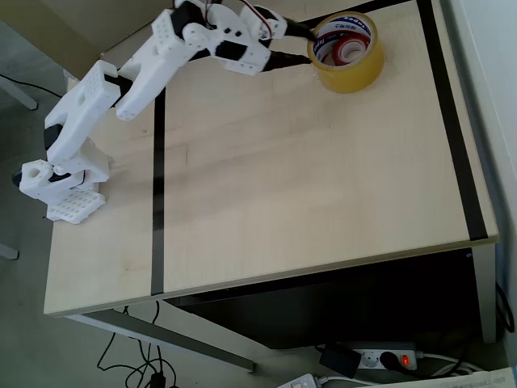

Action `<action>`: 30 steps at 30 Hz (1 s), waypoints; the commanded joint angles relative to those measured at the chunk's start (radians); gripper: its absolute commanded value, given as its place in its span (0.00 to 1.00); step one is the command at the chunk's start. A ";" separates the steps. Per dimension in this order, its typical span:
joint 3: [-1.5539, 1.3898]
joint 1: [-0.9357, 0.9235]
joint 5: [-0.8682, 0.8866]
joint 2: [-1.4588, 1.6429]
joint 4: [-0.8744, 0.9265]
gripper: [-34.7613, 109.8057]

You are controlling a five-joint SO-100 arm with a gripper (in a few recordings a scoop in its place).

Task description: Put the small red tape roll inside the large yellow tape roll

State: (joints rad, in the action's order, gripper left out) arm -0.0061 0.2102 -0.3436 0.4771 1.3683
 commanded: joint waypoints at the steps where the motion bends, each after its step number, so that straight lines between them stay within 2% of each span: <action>1: 0.166 -0.037 0.002 0.173 0.170 0.24; 7: 0.166 -0.124 0.167 0.342 0.437 0.24; 12: -0.189 -0.201 0.293 0.650 0.440 0.24; 19: -0.638 -0.216 0.322 1.143 0.430 0.24; 21: -0.850 -0.230 0.328 1.301 0.339 0.24; 25: -1.420 -0.250 0.328 1.635 0.014 0.24; 30: -1.931 -0.232 0.328 1.908 -0.202 0.24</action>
State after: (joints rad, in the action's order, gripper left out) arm -1.5907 -0.0184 -0.0199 2.1414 1.3054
